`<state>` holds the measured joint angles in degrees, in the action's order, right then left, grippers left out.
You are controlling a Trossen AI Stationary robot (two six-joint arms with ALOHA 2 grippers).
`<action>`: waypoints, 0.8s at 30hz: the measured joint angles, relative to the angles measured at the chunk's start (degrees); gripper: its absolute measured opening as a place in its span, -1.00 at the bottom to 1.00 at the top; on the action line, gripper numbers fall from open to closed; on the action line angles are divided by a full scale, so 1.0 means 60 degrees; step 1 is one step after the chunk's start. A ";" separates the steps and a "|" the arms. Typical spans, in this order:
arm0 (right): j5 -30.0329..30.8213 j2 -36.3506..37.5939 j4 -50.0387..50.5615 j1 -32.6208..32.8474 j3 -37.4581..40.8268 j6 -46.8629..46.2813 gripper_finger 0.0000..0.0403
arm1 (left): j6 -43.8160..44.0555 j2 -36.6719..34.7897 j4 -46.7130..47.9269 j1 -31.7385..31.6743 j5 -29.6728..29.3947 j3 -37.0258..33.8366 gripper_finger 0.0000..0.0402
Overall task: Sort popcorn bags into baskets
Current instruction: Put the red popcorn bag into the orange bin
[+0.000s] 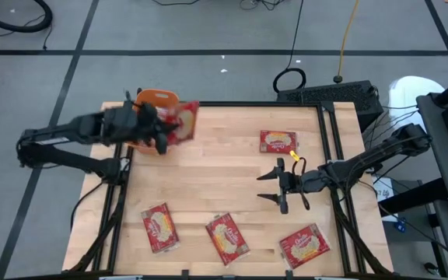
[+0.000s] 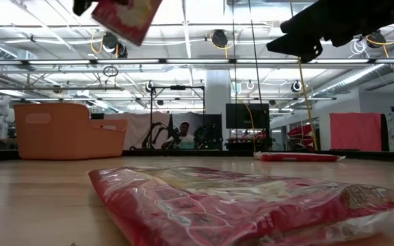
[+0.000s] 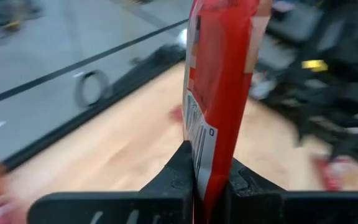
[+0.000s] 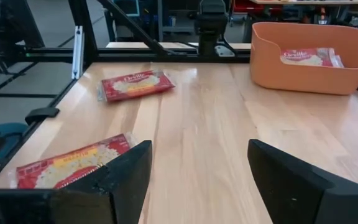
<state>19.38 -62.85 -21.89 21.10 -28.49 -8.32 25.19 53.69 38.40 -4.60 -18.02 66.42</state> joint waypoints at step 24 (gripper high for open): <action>-0.0029 -0.0026 0.0153 0.0011 0.0198 -0.0182 0.27 | -0.1191 0.3601 0.5779 -0.5718 0.3609 0.4019 -0.83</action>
<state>19.20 -63.00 -20.97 21.17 -27.31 -9.41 18.05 75.29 73.07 -38.91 3.63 90.54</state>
